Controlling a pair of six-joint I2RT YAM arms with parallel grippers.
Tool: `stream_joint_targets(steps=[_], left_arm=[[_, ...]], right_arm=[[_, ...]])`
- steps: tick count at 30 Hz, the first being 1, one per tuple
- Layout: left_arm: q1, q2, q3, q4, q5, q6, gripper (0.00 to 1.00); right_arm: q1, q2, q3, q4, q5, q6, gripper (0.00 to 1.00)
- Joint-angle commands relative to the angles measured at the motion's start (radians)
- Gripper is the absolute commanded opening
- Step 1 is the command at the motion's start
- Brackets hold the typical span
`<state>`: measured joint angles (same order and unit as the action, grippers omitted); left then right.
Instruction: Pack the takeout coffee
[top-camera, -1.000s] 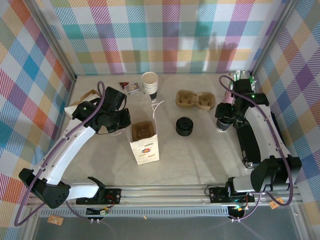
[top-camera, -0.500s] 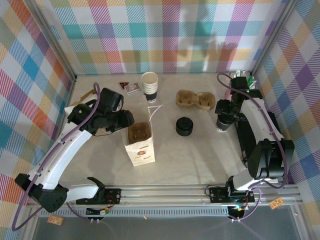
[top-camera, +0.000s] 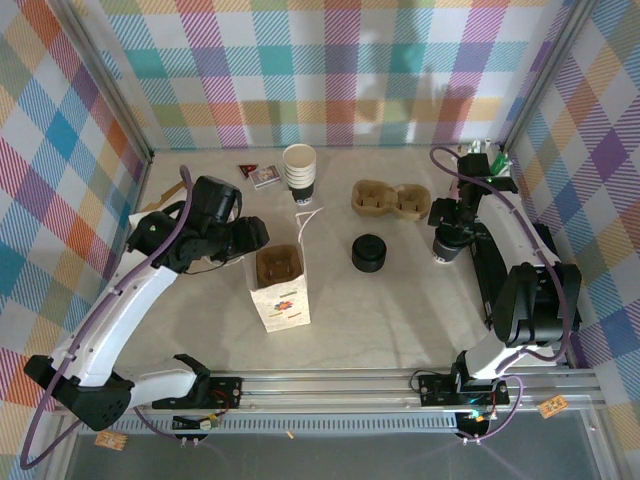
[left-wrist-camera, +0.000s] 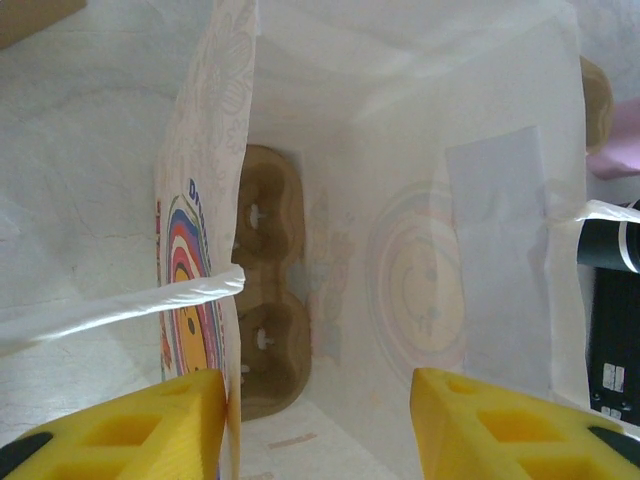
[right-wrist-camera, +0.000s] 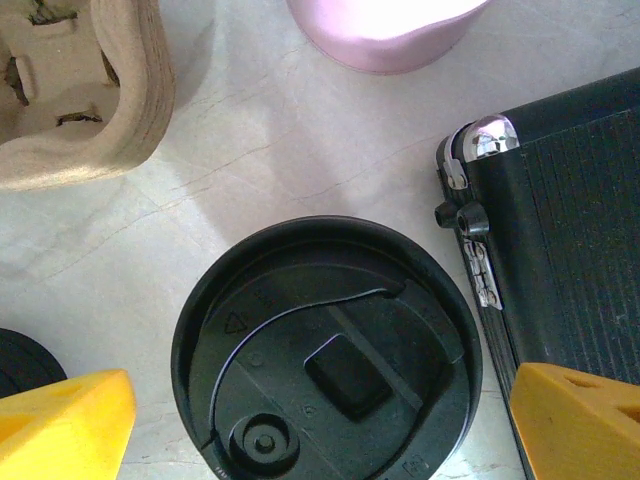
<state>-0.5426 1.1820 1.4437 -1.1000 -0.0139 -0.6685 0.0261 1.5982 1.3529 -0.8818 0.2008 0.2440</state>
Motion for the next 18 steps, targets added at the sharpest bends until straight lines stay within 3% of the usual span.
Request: stream_joint_targets(steps=[1,18], left_arm=[[-0.005,-0.028,0.018,-0.014,-0.021,0.007,0.52],[-0.006,-0.012,0.04,0.006,-0.012,0.044,0.53]], right_arm=[[-0.005,0.008,0.016,0.004,0.008,-0.021,0.96],[-0.005,0.037,-0.024,0.031,-0.001,-0.054,0.89]])
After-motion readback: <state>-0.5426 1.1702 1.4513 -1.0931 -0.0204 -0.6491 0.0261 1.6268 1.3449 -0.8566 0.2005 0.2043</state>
